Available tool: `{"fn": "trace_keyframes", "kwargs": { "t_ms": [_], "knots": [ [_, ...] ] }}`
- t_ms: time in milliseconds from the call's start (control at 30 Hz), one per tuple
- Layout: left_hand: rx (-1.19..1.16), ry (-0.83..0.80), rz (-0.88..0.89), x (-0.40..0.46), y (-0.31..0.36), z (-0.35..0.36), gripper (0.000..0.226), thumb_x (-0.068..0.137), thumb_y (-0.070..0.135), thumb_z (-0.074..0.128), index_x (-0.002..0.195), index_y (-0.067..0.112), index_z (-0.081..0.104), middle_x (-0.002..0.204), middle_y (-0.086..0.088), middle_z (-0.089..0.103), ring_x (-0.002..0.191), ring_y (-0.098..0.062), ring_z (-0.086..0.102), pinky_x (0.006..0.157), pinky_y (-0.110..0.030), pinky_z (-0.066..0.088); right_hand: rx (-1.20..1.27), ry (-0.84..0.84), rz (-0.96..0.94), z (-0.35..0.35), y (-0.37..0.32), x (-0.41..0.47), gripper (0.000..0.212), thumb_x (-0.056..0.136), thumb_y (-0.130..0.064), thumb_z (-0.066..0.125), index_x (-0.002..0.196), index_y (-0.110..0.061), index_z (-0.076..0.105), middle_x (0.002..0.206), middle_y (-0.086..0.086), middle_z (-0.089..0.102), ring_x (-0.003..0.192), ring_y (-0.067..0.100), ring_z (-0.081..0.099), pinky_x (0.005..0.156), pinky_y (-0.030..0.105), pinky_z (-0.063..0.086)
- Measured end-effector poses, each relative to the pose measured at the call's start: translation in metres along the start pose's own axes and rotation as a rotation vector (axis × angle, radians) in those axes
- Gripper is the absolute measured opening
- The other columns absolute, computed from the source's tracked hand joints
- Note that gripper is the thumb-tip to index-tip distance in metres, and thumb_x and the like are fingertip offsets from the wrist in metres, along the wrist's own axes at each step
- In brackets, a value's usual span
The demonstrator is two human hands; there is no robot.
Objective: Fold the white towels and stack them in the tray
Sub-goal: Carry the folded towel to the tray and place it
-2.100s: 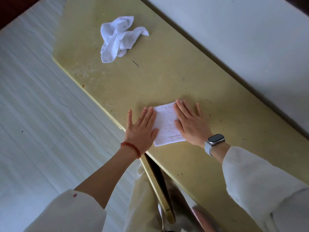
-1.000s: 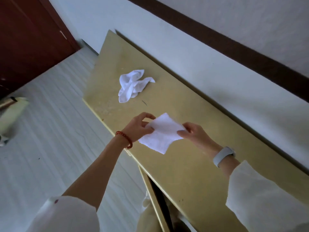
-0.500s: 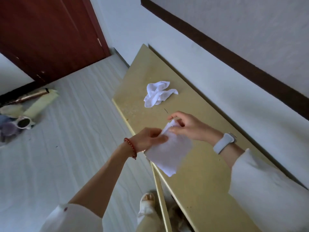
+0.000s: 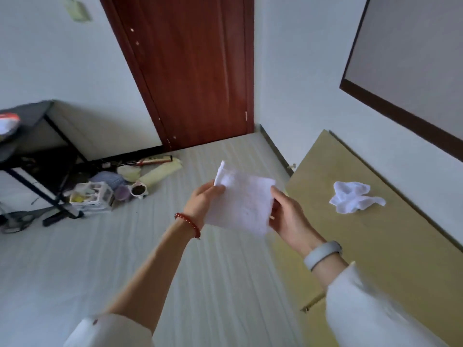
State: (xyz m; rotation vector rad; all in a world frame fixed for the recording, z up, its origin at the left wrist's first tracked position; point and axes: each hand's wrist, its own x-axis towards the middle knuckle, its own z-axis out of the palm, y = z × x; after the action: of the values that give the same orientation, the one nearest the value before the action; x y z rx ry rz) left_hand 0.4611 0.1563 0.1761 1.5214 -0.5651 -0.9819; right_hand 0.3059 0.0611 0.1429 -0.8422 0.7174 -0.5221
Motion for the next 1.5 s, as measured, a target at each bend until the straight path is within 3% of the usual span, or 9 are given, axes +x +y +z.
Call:
{"fn": "trace_keyframes", "kwargs": {
  "t_ms": [100, 167, 233, 433, 633, 800, 1000, 1267, 1500],
  "knots": [
    [0.007, 0.202, 0.026, -0.013, -0.002, -0.112, 0.009, 0.082, 0.018, 0.057, 0.074, 0.014, 0.056, 0.078, -0.006, 0.057, 0.077, -0.023, 0.052, 0.073, -0.034, 0.042, -0.125, -0.030, 0.041, 0.111, 0.042, 0.026, 0.013, 0.091, -0.021, 0.049, 0.080, -0.016, 0.053, 0.068, 0.005, 0.046, 0.058, 0.017, 0.043, 0.051, 0.026, 0.032],
    [0.020, 0.273, 0.036, -0.027, -0.003, -0.184, 0.010, 0.073, 0.025, 0.058, 0.076, 0.016, 0.056, 0.080, -0.005, 0.056, 0.078, -0.021, 0.051, 0.074, -0.032, 0.041, -0.205, -0.030, 0.021, 0.183, 0.076, 0.042, 0.020, 0.091, -0.017, 0.049, 0.071, -0.018, 0.048, 0.066, 0.005, 0.042, 0.058, 0.018, 0.040, 0.052, 0.027, 0.028],
    [0.009, 0.382, 0.065, -0.038, -0.006, -0.250, 0.010, 0.086, 0.024, 0.057, 0.080, 0.017, 0.057, 0.076, 0.001, 0.055, 0.073, -0.014, 0.051, 0.067, -0.023, 0.043, -0.333, -0.065, -0.039, 0.247, 0.105, 0.055, 0.024, 0.091, -0.014, 0.051, 0.067, -0.016, 0.046, 0.062, 0.004, 0.041, 0.057, 0.018, 0.036, 0.051, 0.027, 0.024],
    [0.136, 0.658, 0.179, -0.043, -0.005, -0.420, 0.031, 0.099, 0.022, 0.039, 0.069, 0.017, 0.044, 0.067, 0.006, 0.040, 0.064, -0.008, 0.038, 0.055, -0.021, 0.030, -0.503, -0.302, -0.175, 0.415, 0.156, 0.099, 0.013, 0.090, -0.011, 0.053, 0.079, -0.016, 0.054, 0.069, -0.005, 0.050, 0.064, 0.007, 0.044, 0.055, 0.018, 0.037],
    [0.101, 0.780, 0.172, 0.003, 0.002, -0.558, 0.031, 0.099, 0.024, 0.036, 0.069, 0.017, 0.038, 0.069, 0.004, 0.036, 0.065, -0.010, 0.034, 0.056, -0.023, 0.028, -0.661, -0.371, -0.205, 0.556, 0.201, 0.194, 0.038, 0.095, -0.023, 0.044, 0.060, -0.020, 0.031, 0.057, -0.006, 0.028, 0.054, 0.009, 0.026, 0.049, 0.022, 0.023],
    [0.233, 0.934, 0.162, 0.072, 0.038, -0.688, 0.027, 0.098, 0.026, 0.038, 0.074, 0.018, 0.048, 0.067, 0.006, 0.045, 0.064, -0.010, 0.042, 0.056, -0.017, 0.035, -0.821, -0.421, -0.494, 0.686, 0.227, 0.295, 0.010, 0.095, -0.018, 0.044, 0.092, -0.012, 0.050, 0.074, -0.004, 0.054, 0.070, 0.016, 0.049, 0.062, 0.030, 0.037],
    [0.386, 1.203, 0.065, 0.124, 0.086, -0.853, 0.026, 0.097, 0.029, 0.039, 0.099, 0.010, 0.057, 0.087, -0.003, 0.057, 0.082, -0.020, 0.050, 0.071, -0.028, 0.038, -0.926, -0.523, -0.668, 0.857, 0.262, 0.391, 0.019, 0.096, -0.019, 0.041, 0.106, -0.006, 0.050, 0.083, 0.010, 0.062, 0.078, 0.034, 0.057, 0.059, 0.032, 0.033],
    [0.480, 1.235, -0.031, 0.197, 0.089, -1.061, 0.023, 0.096, 0.035, 0.039, 0.094, 0.019, 0.055, 0.089, -0.004, 0.062, 0.084, -0.024, 0.056, 0.071, -0.031, 0.045, -0.971, -0.641, -0.630, 1.028, 0.335, 0.509, 0.023, 0.098, -0.024, 0.035, 0.112, -0.011, 0.048, 0.091, 0.010, 0.064, 0.083, 0.034, 0.059, 0.063, 0.029, 0.034],
    [0.530, 1.050, -0.059, 0.321, 0.115, -1.258, 0.027, 0.098, 0.032, 0.036, 0.102, 0.013, 0.054, 0.088, -0.006, 0.058, 0.076, -0.022, 0.050, 0.067, -0.027, 0.040, -1.054, -0.551, -0.546, 1.180, 0.381, 0.647, 0.027, 0.099, -0.024, 0.035, 0.120, -0.016, 0.048, 0.093, 0.009, 0.063, 0.089, 0.033, 0.059, 0.064, 0.027, 0.033]
  ]
}}
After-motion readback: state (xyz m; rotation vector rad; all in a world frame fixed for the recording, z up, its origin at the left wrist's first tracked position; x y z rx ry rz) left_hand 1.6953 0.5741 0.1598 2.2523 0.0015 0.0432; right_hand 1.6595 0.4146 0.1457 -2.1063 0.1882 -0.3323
